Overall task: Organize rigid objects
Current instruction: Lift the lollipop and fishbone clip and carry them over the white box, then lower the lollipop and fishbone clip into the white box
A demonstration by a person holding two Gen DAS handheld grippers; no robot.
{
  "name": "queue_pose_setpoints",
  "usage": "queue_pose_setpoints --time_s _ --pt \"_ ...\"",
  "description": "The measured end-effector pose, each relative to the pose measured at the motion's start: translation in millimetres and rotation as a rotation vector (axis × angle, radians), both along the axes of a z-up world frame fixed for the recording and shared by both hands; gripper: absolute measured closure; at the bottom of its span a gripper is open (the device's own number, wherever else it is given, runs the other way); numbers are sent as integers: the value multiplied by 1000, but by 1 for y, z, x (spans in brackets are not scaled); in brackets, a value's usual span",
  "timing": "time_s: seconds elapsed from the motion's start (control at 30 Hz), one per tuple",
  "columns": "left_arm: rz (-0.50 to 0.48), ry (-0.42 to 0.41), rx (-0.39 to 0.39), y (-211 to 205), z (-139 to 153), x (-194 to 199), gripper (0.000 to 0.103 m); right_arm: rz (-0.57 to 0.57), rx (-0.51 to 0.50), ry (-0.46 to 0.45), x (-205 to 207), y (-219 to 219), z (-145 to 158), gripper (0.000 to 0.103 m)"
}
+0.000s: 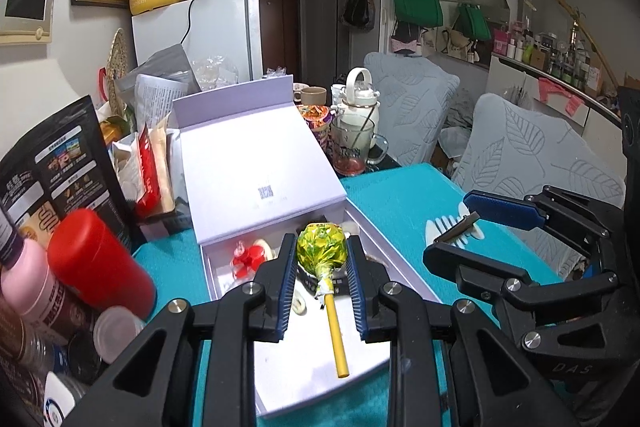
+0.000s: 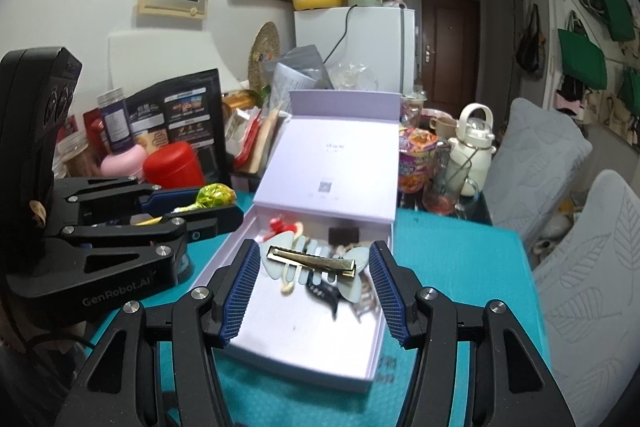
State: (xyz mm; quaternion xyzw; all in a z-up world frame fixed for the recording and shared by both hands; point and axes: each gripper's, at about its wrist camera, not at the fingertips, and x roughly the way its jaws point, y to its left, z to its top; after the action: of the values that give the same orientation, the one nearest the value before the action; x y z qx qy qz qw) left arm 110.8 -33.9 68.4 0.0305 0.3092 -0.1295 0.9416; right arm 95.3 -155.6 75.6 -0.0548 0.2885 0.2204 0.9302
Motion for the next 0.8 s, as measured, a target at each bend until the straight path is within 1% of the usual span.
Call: queue_pose_setpoints --time_s 0.2,0.43,0.57,0.7,0.8 --pt "10 -20 1 5 4 23 79 5 5 -23 25 3 8 47" --pt "33 -35 10 10 2 49 79 29 9 -23 54 12 10 47" --pt "49 -24 15 12 -4 62 79 35 19 -16 69 16 6 47" --pt "63 -2 0 18 -14 71 79 37 35 3 82 19 2 47" --pt "70 19 8 21 -22 77 79 40 39 22 90 22 -4 47"
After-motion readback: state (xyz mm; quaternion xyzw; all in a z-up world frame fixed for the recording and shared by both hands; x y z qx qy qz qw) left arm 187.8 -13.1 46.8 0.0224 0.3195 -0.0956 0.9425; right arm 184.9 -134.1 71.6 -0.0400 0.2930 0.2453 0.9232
